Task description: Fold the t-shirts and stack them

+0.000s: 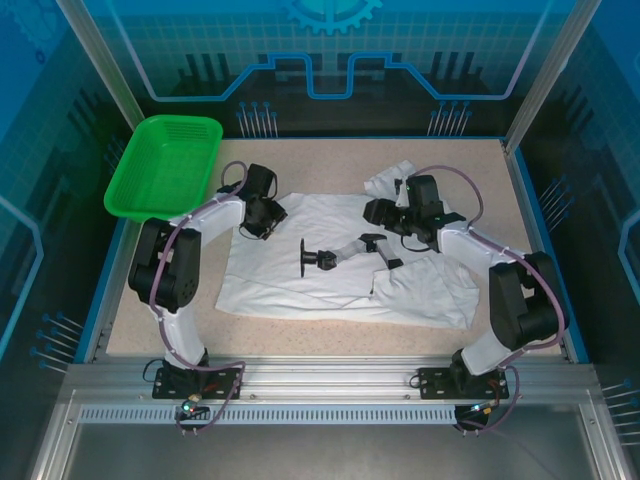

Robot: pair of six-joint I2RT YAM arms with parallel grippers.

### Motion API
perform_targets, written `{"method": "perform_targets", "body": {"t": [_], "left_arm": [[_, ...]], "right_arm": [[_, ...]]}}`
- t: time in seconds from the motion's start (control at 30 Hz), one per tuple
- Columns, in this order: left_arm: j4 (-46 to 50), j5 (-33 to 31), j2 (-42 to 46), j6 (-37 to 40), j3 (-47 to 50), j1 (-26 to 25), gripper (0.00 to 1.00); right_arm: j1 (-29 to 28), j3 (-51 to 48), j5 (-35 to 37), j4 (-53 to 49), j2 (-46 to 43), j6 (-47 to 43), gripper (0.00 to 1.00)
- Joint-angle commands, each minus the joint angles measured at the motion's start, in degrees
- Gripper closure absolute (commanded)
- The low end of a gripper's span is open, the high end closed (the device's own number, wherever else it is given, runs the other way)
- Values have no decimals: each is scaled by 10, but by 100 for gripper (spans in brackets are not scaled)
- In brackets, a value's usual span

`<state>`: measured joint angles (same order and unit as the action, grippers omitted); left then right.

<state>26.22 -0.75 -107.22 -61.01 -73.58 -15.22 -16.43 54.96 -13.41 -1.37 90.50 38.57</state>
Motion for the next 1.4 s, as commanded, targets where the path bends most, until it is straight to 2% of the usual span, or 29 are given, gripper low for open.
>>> {"method": "perform_targets", "body": {"t": [0.0,0.27,1.03,1.2,1.37], "left_arm": [[1,-56,3,-30,-4,-6,57],[7,-67,-25,-51,-12,-15,61],[44,-86,-68,9,-41,-22,63],[46,-88,-72,18,-44,-23,71],[48,-84,-77,29,-49,-23,72]], "right_arm": [[6,-9,-12,19,16,7,39],[5,-8,-12,15,27,7,39],[6,-5,-11,9,30,7,40],[5,-4,-12,8,31,7,41],[5,-5,-11,8,31,7,41]]}}
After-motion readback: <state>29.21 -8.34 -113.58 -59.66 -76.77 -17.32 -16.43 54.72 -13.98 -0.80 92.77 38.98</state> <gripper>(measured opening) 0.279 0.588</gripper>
